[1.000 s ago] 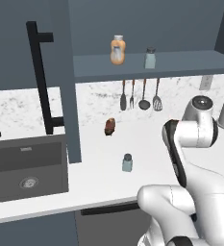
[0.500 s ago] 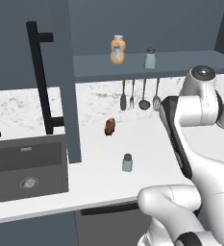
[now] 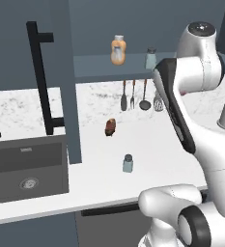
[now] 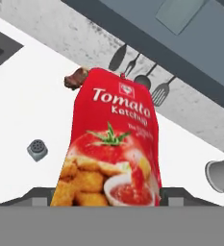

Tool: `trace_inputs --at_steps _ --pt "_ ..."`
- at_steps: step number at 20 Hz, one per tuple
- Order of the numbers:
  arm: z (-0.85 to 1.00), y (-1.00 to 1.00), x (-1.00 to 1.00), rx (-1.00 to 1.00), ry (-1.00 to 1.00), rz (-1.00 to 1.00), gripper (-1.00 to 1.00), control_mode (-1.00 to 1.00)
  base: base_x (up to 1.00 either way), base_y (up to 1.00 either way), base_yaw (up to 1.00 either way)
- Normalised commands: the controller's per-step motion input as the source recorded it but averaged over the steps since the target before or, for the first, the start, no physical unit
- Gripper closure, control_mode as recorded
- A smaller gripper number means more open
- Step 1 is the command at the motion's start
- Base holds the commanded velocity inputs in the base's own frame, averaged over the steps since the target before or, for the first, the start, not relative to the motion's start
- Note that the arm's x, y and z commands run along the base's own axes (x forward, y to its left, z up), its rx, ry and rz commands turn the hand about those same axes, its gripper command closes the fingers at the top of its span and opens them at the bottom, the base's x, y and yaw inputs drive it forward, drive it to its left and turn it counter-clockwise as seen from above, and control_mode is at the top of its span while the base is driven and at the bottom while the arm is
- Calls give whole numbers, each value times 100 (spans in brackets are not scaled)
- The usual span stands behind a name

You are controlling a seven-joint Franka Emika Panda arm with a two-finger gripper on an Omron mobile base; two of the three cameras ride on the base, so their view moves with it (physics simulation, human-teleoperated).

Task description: Put the shaker and condiment bottle from the counter next to their counterparts in the cabinet.

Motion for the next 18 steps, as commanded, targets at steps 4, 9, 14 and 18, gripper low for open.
trace_inputs --at_steps 4,9,14,18 --pt "-1 52 -19 -12 -4 22 100 -100 0 0 0" --pt "40 24 4 0 -11 22 100 -100 0 0 0" --pt "26 44 17 -2 -7 16 100 -100 0 0 0" --pt "11 57 29 -6 -10 8 100 -100 0 0 0"
